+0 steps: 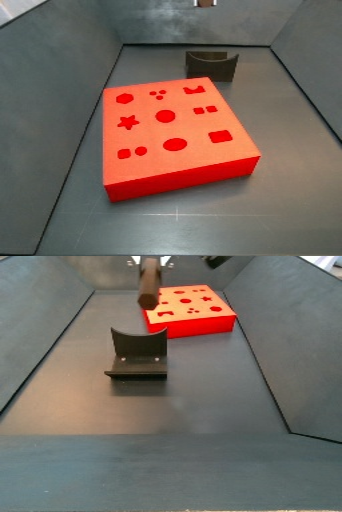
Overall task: Pick up the hexagon object. Move up. Place the hexagon object on the fixture. Regrasp the hexagon object. Move to above the board. Insert the hexagon object.
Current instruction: Place the hexagon object on the fixture.
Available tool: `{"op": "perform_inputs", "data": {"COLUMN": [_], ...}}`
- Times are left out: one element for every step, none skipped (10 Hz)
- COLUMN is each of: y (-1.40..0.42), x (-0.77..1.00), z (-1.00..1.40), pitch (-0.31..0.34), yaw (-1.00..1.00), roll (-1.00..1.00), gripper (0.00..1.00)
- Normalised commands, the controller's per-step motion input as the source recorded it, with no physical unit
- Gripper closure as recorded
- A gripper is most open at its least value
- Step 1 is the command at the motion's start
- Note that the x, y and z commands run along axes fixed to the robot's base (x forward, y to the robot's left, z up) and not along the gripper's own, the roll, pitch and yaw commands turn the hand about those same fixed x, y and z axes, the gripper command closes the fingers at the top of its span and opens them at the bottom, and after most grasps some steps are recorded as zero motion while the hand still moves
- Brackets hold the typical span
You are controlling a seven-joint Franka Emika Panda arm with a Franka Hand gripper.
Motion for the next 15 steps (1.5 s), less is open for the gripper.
{"op": "perform_inputs", "data": {"y": [0.03,0.03,0.04,0.04,0.04,0.13,0.13,0.13,0.13,0.14,0.14,0.13,0.13,0.1,0.08], "x": [0.46,0.32,0.25,0.16,0.05,0.11,0.12,0.14,0.15,0.15,0.16,0.16,0.17,0.13,0.11], "z": [-0.01,-0.01,-0.01,-0.01,0.0,-1.0,-1.0,-1.0,-1.0,-1.0,-1.0,-1.0,-0.97,-0.69,-0.56], "pitch": [0.122,0.112,0.099,0.082,0.05,0.143,0.13,0.15,0.143,0.096,0.07,0.031,0.003,-0.023,-0.033], "yaw": [-0.12,-0.13,-0.12,-0.12,-0.11,-0.14,-0.14,-0.17,-0.17,-0.17,-0.18,-0.16,-0.15,-0.13,-0.12], "roll": [-1.0,-0.85,-0.73,-0.56,-0.32,-1.0,-1.0,-0.95,-0.79,-0.57,-0.45,-0.26,-0.2,-0.16,-0.14], "gripper": [1.0,1.0,1.0,1.0,1.0,1.0,1.0,1.0,1.0,1.0,1.0,1.0,1.0,1.0,1.0]}}
